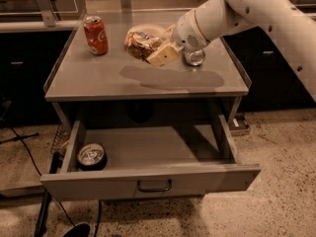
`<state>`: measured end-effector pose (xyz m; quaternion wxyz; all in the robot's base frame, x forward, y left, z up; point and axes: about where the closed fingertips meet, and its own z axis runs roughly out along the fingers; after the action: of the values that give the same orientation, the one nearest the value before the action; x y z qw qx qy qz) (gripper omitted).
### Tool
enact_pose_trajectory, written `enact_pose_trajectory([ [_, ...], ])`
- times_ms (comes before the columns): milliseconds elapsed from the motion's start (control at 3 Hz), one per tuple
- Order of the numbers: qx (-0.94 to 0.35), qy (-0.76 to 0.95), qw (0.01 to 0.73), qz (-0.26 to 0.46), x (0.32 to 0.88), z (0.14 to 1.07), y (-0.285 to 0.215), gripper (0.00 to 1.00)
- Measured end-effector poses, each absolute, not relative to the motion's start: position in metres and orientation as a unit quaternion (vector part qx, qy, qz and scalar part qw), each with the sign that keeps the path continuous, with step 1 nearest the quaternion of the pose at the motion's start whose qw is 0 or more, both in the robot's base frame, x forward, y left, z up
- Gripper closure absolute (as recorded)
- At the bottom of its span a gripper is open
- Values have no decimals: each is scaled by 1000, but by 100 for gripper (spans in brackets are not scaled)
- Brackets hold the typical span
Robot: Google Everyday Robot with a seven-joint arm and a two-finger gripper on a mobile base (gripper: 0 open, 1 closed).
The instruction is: Place orange can into top drawer
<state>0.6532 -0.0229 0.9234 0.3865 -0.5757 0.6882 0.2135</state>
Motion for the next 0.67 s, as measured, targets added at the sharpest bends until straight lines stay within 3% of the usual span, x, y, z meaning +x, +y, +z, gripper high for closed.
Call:
enact_pose_trajectory([
  [667, -613, 672, 362, 204, 630, 897, -56, 100],
])
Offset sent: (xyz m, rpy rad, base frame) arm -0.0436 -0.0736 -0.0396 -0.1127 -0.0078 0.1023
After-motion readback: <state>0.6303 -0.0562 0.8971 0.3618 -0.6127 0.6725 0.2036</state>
